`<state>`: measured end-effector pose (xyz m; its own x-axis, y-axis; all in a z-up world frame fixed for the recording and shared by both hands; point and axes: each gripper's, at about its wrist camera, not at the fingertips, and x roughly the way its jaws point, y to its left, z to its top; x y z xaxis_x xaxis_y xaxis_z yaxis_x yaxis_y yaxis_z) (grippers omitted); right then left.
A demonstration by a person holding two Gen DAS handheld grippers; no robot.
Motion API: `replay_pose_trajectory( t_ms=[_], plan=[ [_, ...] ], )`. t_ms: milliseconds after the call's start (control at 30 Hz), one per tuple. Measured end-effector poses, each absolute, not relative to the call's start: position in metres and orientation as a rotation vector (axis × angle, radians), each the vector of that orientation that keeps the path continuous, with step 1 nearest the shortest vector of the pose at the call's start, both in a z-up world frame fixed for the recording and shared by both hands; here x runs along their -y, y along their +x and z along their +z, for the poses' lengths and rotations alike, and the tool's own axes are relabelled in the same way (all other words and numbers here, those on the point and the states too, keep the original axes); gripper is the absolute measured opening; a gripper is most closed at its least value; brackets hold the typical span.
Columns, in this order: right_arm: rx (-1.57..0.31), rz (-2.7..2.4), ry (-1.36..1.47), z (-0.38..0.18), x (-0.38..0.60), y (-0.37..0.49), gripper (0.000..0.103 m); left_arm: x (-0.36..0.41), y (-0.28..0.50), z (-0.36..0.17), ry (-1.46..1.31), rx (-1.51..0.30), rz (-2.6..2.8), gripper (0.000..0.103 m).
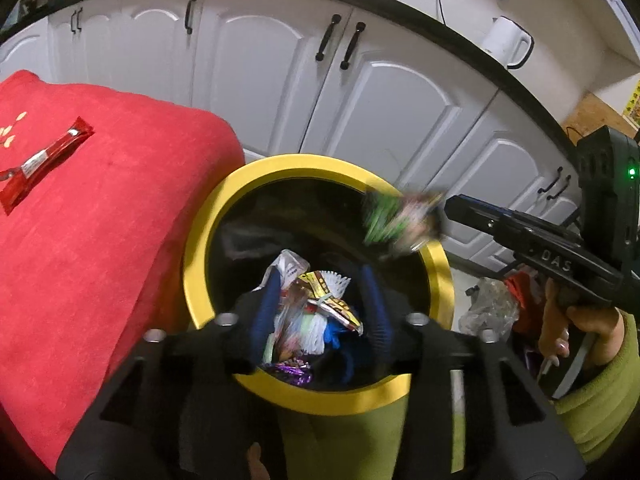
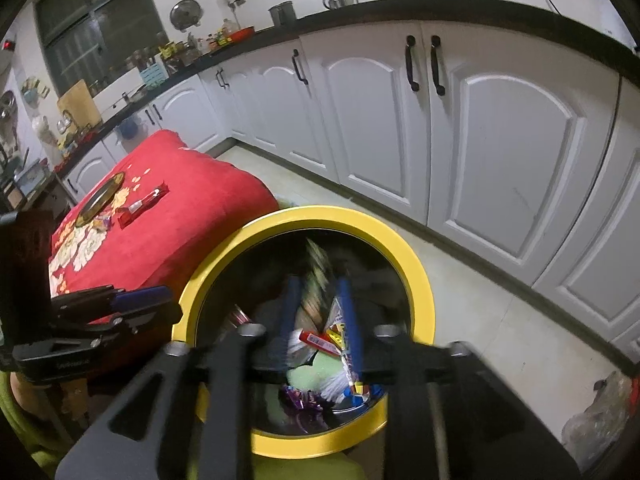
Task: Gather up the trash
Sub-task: 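Open both tools to drop the brown wrapper and green bag into the bin, then move both tools back over the blanket toward the purple wrapper and red candy bar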
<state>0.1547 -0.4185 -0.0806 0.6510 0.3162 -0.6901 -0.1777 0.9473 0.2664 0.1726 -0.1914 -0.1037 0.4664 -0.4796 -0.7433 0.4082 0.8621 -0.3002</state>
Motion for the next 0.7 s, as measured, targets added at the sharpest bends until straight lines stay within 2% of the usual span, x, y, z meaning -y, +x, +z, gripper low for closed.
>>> replay_pose_trajectory(
  t_ms=[33, 333, 433, 700],
  plan=[
    [-0.814, 0.28, 0.181, -0.082, 0.419, 0.155, 0.03, 0.19, 0.173, -0.104, -0.088, -0.939, -0.541, 0.039],
    [-0.788, 0.28, 0.197, -0.074, 0.424, 0.151, 0.042, 0.179, 0.166, -0.092, -0.112, -0.903, -0.497, 0.087],
    [-0.778, 0.274, 0.198, -0.069, 0.424, 0.15, 0.045, 0.173, 0.163, -0.085, -0.115, -0.873, -0.474, 0.092],
    [-0.745, 0.294, 0.18, -0.053, 0.412, 0.145, 0.053, 0.151, 0.155, -0.062, -0.126, -0.798, -0.391, 0.092]
  ],
)
